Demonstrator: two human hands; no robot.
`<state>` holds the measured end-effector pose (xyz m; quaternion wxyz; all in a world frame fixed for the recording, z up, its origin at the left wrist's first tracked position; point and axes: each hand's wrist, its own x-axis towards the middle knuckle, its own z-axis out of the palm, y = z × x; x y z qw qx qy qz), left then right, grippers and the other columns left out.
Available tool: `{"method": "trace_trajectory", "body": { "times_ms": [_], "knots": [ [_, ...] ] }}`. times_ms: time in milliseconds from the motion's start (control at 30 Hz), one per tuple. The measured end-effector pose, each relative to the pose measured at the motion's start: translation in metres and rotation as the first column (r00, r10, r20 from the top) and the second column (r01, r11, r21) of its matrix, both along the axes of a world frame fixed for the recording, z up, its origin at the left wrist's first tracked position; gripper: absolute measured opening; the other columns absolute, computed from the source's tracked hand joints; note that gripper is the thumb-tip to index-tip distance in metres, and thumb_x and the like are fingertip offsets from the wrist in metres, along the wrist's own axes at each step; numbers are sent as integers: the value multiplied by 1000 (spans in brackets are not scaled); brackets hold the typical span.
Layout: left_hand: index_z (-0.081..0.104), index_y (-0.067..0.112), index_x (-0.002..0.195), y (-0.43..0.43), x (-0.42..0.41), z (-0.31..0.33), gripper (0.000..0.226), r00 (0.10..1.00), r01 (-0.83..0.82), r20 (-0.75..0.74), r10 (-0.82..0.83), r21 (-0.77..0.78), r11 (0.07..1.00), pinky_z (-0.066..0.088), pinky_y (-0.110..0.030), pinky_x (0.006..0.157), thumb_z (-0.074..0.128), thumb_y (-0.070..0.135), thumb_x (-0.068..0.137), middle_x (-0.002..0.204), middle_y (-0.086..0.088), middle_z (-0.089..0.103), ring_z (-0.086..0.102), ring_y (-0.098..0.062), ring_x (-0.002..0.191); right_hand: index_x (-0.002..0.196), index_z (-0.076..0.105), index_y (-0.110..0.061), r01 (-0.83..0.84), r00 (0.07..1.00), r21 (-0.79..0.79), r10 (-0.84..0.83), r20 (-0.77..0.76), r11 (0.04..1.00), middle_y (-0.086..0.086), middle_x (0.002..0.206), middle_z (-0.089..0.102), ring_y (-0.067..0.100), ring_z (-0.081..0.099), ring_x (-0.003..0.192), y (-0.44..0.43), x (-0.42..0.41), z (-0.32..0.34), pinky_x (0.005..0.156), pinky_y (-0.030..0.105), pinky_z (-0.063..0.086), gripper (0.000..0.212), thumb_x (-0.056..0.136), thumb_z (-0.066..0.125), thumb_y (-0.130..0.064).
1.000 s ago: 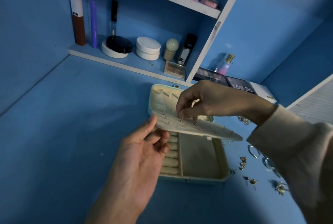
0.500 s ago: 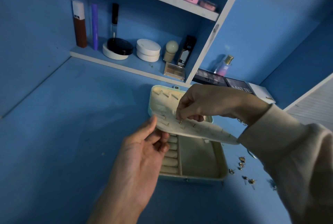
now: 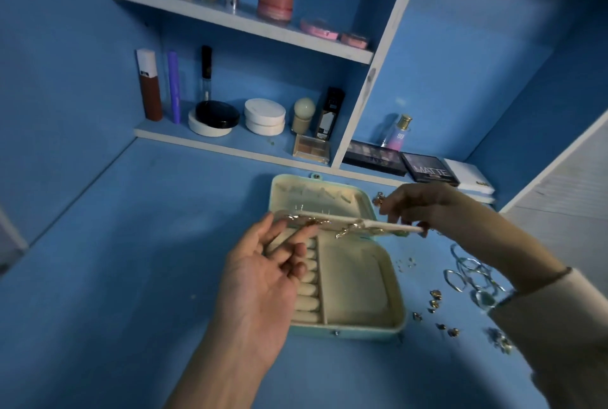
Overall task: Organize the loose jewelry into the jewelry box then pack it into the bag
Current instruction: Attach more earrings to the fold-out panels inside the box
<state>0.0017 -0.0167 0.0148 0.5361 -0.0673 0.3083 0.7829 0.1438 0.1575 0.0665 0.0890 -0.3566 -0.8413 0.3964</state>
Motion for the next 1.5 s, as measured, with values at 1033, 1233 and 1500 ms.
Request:
{"method": "trace_trajectory", "body": {
  "times_ms": [1033,1233,1500],
  "knots": [
    [51,36,115,49,-61,-43,43,217,-145,-967,-130,-164,976,47,-29,71,59,3,89,91,4,65,59,-11,73,104,65,-18,196,911,-170,-243,-333,966,11,91,64,18,61,73,-2,22,-36,66,24,53,26,90,55,2],
    [53,32,115,52,-61,-45,44,278,-113,-957,-87,-122,986,43,-7,58,58,-3,88,81,8,63,55,7,56,85,69,-27,-48,987,309,-2,159,950,-5,79,68,1,57,67,-10,65,-30,64,13,46,15,85,66,-12],
    [51,35,116,53,-61,-47,46,272,-126,-959,-79,-117,985,43,-8,59,58,-2,88,82,9,62,55,7,56,88,72,-20,-172,947,361,53,317,916,-11,77,65,-2,56,74,-20,93,-34,66,5,37,13,83,66,-11]
  ]
}}
